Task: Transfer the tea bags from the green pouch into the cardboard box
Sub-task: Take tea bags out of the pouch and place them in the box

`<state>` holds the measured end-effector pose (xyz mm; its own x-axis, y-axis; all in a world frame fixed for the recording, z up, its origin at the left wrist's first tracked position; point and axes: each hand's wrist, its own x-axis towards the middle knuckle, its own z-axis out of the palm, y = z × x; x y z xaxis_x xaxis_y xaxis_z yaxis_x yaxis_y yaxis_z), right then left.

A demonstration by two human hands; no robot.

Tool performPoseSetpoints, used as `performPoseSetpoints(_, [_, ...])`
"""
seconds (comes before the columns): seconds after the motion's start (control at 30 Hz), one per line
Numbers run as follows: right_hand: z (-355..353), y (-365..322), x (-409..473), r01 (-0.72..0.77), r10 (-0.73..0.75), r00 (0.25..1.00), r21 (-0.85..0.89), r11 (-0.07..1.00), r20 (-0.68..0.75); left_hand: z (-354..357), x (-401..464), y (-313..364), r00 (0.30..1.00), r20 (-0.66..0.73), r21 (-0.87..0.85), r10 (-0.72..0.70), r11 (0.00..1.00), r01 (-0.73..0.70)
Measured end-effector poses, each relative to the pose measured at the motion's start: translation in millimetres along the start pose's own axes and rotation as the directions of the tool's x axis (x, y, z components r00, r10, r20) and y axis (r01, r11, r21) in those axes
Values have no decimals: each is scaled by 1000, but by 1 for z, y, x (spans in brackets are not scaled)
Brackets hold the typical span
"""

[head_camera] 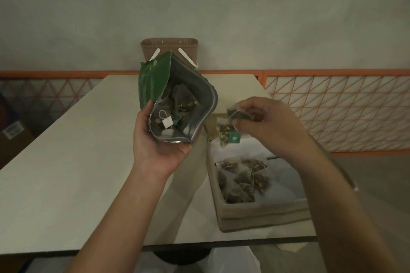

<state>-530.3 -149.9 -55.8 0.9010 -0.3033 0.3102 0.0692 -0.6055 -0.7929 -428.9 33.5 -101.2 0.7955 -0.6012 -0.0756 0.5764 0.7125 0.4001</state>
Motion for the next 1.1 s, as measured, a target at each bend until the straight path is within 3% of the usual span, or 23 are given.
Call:
performPoseSetpoints(0.2, [19, 37, -12, -136, 173, 979, -276, 951, 113, -3, 1, -3, 999, -32, 22, 30, 999, -30])
performPoseSetpoints(0.37, [22, 44, -13, -103, 208, 958, -444, 890, 195, -2, -1, -3, 998, -42, 23, 42, 999, -41])
performPoseSetpoints(0.53, [22, 45, -14, -78, 273, 902, -495, 866, 336, -1, -2, -1, 999, -28, 20, 39, 999, -38])
performPoseSetpoints(0.63, [25, 28, -4, -36, 85, 989, -355, 934, 124, -3, -1, 3, 1000, -15, 18, 20, 1000, -20])
performPoseSetpoints(0.73, [33, -2, 13, 80, -88, 987, -66, 995, -138, -4, -2, 6, 1000, -16, 21, -1, 1000, 1])
performPoseSetpoints(0.83, [44, -27, 37, 260, -271, 956, -101, 960, -115, -5, -6, 9, 999, -26, 22, -19, 1000, 20])
performPoseSetpoints(0.97, [60, -47, 68, 499, -511, 858, -165, 851, -41, -7, -7, 15, 998, -56, 63, -23, 998, 27])
performPoseSetpoints(1.1, [74, -57, 85, 603, -618, 785, -190, 775, -32, -10, -9, 24, 997, -65, 89, -34, 995, 39])
